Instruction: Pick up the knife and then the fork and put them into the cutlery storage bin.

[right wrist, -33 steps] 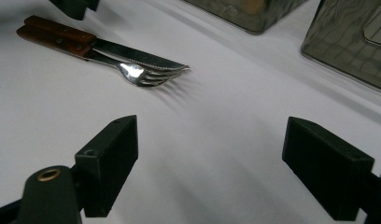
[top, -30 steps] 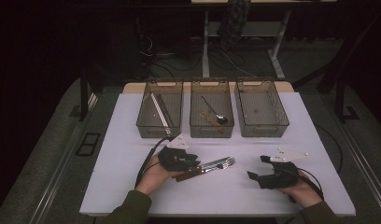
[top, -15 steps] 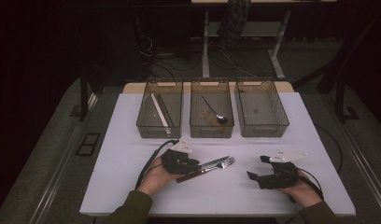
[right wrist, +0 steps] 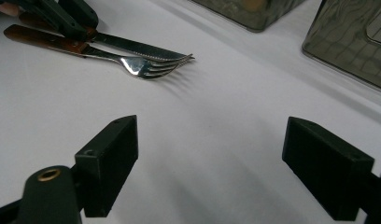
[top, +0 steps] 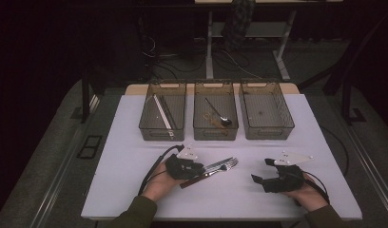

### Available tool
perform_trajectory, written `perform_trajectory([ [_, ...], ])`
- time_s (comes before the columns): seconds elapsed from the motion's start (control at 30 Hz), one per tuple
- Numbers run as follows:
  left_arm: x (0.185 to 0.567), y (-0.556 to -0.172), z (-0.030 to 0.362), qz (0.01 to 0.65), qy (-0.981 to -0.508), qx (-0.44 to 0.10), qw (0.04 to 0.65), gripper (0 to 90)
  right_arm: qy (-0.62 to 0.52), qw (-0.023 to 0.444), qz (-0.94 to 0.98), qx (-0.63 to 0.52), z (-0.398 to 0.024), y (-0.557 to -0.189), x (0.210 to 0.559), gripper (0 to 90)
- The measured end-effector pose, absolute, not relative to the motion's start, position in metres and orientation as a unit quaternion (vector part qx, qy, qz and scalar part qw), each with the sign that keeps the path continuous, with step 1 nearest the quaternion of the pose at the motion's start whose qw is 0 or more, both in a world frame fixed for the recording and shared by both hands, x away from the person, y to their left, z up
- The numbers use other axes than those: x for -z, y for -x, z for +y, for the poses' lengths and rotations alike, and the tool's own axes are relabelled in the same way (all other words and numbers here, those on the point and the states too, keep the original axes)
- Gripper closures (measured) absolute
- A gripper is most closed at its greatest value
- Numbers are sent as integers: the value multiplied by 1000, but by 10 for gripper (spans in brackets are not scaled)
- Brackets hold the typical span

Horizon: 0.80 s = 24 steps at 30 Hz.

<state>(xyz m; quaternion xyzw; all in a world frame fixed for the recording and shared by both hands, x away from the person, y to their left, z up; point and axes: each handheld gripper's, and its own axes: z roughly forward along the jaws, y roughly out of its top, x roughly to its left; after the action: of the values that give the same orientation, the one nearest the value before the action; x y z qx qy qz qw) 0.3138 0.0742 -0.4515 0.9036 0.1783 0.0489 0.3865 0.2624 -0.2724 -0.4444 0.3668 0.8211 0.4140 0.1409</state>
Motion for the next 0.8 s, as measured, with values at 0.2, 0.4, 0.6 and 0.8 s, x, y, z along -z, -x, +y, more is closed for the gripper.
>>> perform_trajectory([
  [0.2,452,-315,75,172,-904,-47,389,763,-367,145,821,-412,-273,-262,444,180],
  [0.4,451,-317,76,177,-901,-44,394,764,-376,143,815,-416,-273,-263,443,180],
  [0.6,442,-320,81,194,-892,-60,405,764,-379,142,806,-432,-273,-263,441,180],
  [0.8,426,-315,86,214,-873,-71,432,764,-386,120,807,-432,-272,-265,434,180],
])
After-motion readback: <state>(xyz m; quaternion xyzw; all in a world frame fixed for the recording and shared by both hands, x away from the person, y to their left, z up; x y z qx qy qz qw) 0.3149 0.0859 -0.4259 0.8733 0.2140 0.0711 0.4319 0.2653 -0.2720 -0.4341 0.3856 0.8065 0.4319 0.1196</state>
